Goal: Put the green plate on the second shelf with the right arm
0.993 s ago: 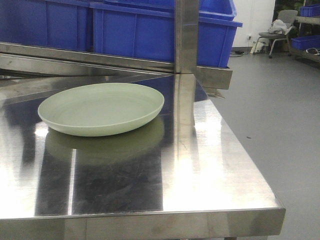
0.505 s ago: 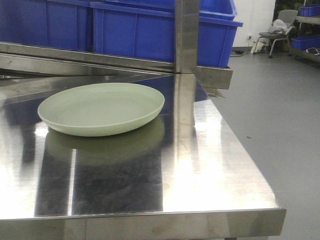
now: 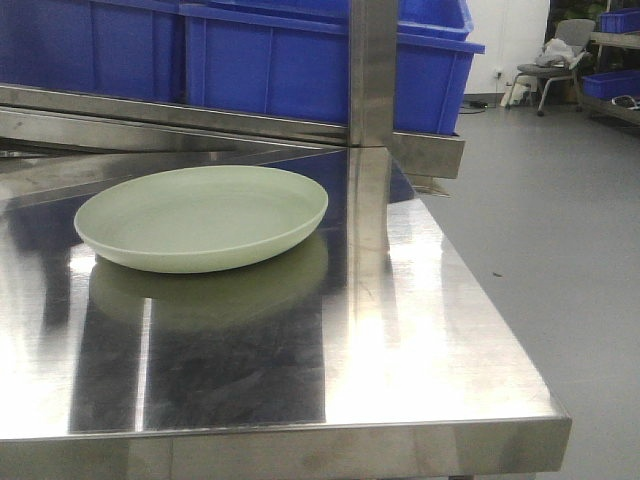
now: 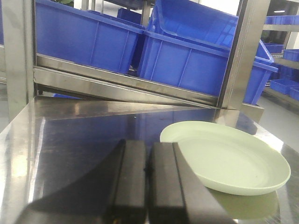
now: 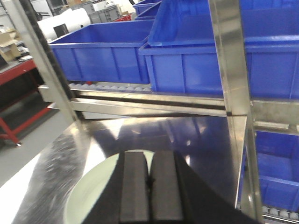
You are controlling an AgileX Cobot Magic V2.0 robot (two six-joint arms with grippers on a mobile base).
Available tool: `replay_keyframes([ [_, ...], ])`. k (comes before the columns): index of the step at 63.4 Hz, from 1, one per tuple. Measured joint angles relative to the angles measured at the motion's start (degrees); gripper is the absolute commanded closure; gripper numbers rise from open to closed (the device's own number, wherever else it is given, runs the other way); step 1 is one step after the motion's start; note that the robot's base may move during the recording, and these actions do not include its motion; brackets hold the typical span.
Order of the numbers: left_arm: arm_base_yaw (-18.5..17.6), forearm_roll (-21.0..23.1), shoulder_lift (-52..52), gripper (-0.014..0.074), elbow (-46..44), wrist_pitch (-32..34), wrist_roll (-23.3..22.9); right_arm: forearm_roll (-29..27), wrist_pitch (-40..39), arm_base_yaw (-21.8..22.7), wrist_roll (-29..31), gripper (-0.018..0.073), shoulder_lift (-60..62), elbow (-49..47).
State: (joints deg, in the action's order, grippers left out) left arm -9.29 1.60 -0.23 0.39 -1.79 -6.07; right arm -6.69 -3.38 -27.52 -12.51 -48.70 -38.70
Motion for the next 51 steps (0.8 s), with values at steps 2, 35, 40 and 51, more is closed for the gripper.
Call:
replay_keyframes([
  [2,0.0,0.0,0.0,0.0466,0.0,0.0,0.0,0.01,0.57,0.55,0.0,0.0505,-2.52,-2.51],
  [35,0.0,0.0,0.0,0.0466,0.0,0.0,0.0,0.75,40.14,1.56,1.55,0.0176,-52.91,-50.25],
  [40,0.0,0.0,0.0,0.0466,0.0,0.0,0.0,0.75,43.36,0.13,1.9,0.0174,-58.7,-55.39],
  [51,0.0,0.0,0.0,0.0466,0.0,0.0,0.0,0.75,48.16,-0.99,2.03,0.0174,-67.66,-61.54],
])
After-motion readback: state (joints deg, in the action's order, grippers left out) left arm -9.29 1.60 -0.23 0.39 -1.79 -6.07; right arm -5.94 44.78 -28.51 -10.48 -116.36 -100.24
